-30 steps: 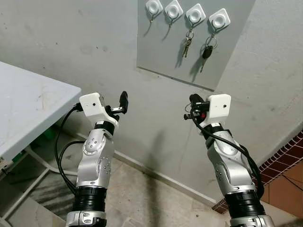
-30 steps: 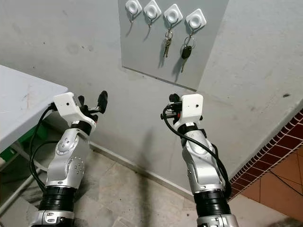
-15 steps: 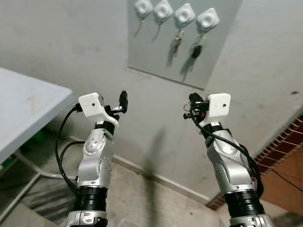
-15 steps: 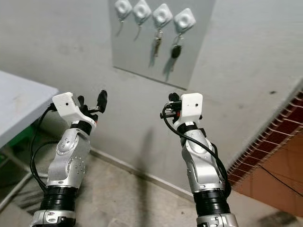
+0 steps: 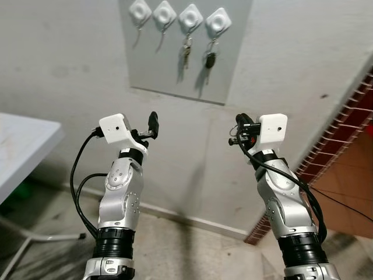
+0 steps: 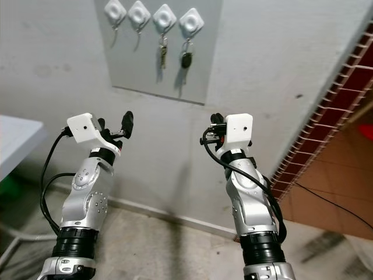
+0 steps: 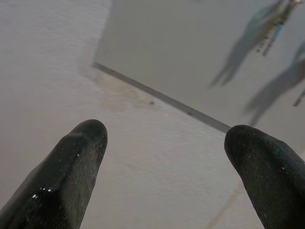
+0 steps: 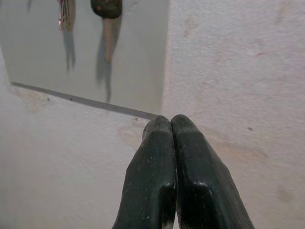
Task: Hang keys on a hook
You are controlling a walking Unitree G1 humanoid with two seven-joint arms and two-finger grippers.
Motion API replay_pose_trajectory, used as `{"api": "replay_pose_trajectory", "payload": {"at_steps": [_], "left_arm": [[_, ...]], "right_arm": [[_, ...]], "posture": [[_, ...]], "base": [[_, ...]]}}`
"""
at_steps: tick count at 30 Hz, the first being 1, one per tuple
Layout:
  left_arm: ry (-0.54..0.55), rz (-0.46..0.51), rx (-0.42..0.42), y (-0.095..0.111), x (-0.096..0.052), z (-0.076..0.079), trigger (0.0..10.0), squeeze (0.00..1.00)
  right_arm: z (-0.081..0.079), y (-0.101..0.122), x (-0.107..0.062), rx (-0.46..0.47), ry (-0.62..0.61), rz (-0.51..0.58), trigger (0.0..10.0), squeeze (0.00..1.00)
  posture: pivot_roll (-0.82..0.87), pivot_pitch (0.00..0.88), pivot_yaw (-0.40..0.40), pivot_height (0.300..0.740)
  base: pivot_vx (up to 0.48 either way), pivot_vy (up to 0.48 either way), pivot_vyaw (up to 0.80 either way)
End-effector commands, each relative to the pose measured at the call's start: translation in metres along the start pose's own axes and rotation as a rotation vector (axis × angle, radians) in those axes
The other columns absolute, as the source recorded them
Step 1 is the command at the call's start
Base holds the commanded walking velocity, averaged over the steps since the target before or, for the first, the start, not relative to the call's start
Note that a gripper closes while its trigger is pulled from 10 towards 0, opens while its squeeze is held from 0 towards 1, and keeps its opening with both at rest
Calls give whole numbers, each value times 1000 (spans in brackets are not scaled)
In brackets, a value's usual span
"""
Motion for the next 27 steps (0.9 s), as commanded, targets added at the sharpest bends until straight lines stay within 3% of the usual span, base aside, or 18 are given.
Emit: {"api": "replay_pose_trajectory", "payload": {"at_steps": [1,14,27], "left_arm": [[-7,1,2,1,2,4,10000,0],[-29,-15,22,-3,1,8,10000,0],[-170,-104,167,-15,-12,10,10000,0]], "right_arm": [[5,3,1,-1,-12,9,10000,0],[4,3,2,-2,-14,11,10000,0],[14,-4,-6,-66,22,-14,10000,0]], "posture": [[-5,0,-44,740],[-4,0,-44,740],[-10,0,-39,740]], "base": [[0,0,-719],[0,0,-725],[0,0,-721]]}}
Point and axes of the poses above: a point about 5 cm out from each wrist's last joint towards the gripper, its own x axis pointing out of the wrist towards the gripper, its own y axis along the axis of the wrist's last joint, z = x × y, the point moved 2 cm from there along x, pointing out of the wrist towards the gripper, and after that the axes turned 8 degrees about -x, right-handed, at the moved point
